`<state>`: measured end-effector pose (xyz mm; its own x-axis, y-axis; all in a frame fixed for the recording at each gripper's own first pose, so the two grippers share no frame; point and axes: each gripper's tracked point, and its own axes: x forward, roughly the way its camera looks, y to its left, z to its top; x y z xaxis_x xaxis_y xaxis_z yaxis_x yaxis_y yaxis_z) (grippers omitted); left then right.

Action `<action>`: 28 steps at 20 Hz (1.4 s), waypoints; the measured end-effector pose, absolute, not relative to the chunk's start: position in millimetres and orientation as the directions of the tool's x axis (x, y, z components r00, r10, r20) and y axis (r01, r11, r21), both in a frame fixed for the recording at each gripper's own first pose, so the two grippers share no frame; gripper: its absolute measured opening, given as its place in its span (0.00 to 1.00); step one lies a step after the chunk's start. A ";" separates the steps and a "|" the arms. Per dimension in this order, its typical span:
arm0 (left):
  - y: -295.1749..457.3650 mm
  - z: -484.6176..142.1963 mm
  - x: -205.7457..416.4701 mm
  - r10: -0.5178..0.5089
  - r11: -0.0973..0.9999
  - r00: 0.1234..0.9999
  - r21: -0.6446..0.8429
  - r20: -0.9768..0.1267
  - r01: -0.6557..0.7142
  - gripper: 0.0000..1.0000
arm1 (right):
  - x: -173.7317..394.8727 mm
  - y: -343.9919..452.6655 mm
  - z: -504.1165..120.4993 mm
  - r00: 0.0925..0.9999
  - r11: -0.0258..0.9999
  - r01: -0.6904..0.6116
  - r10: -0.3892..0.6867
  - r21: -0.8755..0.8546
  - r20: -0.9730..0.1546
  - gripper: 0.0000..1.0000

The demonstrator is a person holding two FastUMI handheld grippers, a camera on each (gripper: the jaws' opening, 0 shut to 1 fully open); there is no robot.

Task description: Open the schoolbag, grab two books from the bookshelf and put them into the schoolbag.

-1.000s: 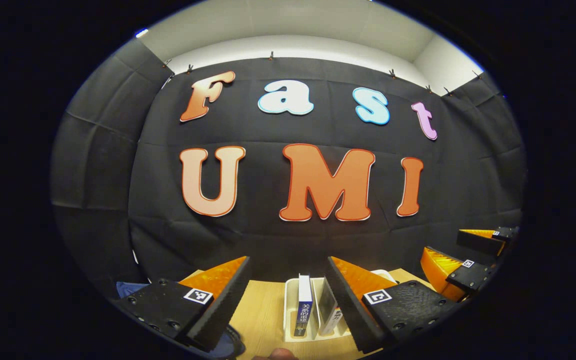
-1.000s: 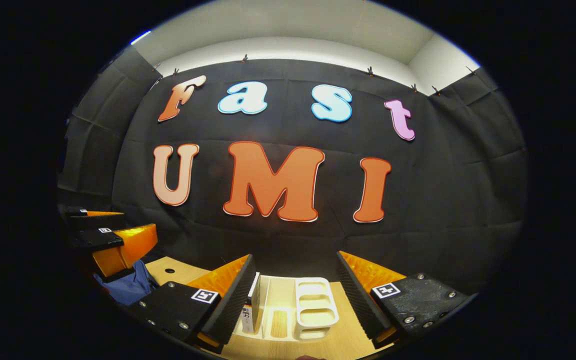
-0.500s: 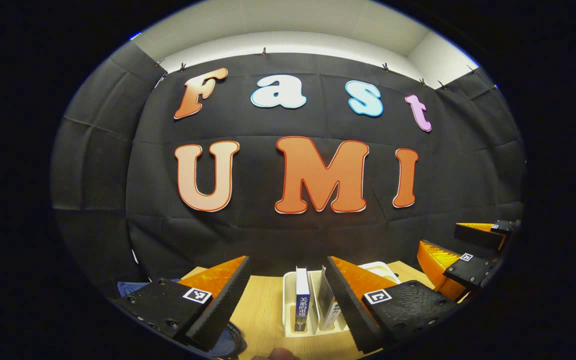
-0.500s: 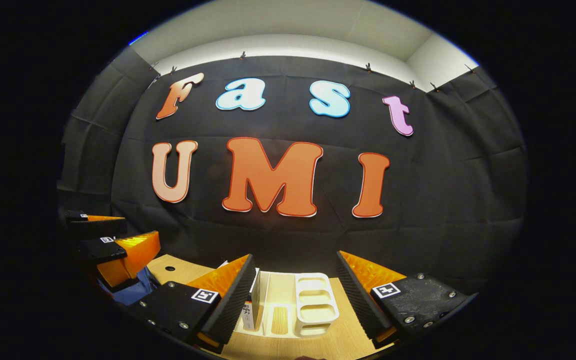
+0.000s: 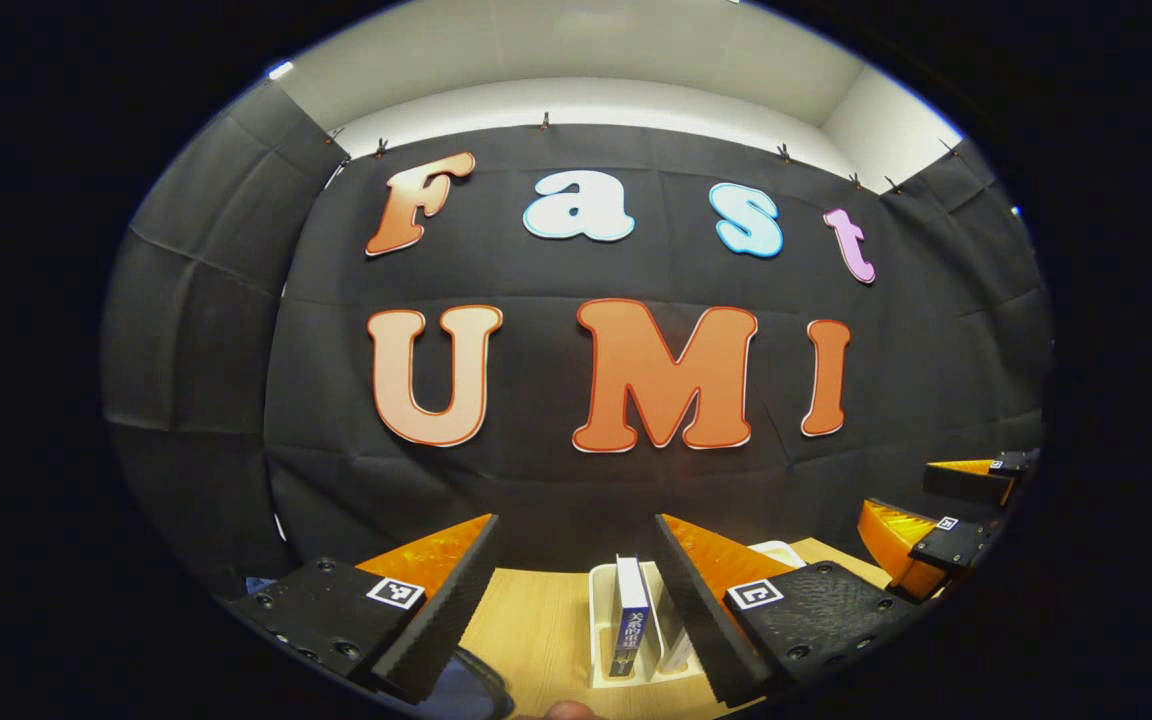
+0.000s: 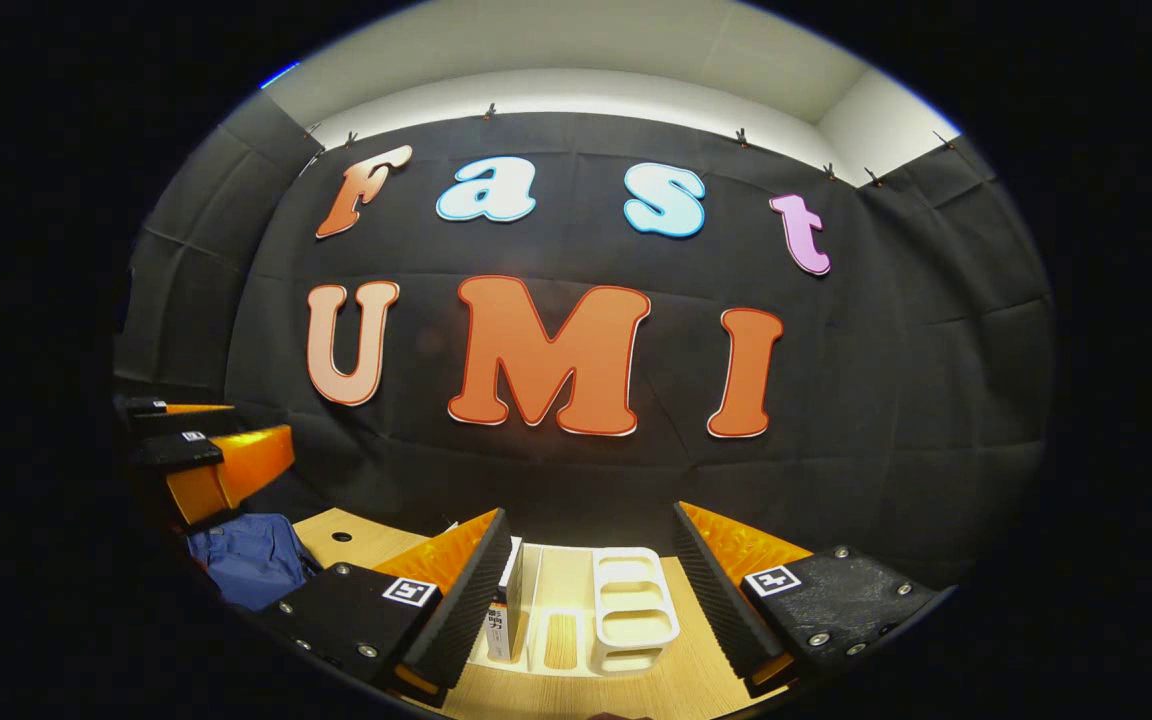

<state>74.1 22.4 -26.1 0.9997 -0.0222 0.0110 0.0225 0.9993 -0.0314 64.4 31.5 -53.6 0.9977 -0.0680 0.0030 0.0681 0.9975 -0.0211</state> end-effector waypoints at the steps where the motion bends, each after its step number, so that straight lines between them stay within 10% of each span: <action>1: 29.1 -21.2 73.7 -0.011 1.000 1.000 -0.027 0.015 0.011 0.94 | 64.2 32.6 -51.9 0.998 0.997 0.067 -0.067 -0.024 0.007 0.95; 15: 89.2 -125.6 55.1 0.016 0.987 0.975 0.159 -0.220 0.019 0.95 | 74.2 34.7 -59.1 0.998 0.998 0.055 -0.055 -0.011 -0.027 0.95; 28: 131.3 -335.6 -0.1 0.180 0.871 0.759 0.460 -0.625 0.172 0.96 | 76.0 -19.0 -76.0 0.980 0.982 0.185 -0.187 -0.046 -0.062 0.96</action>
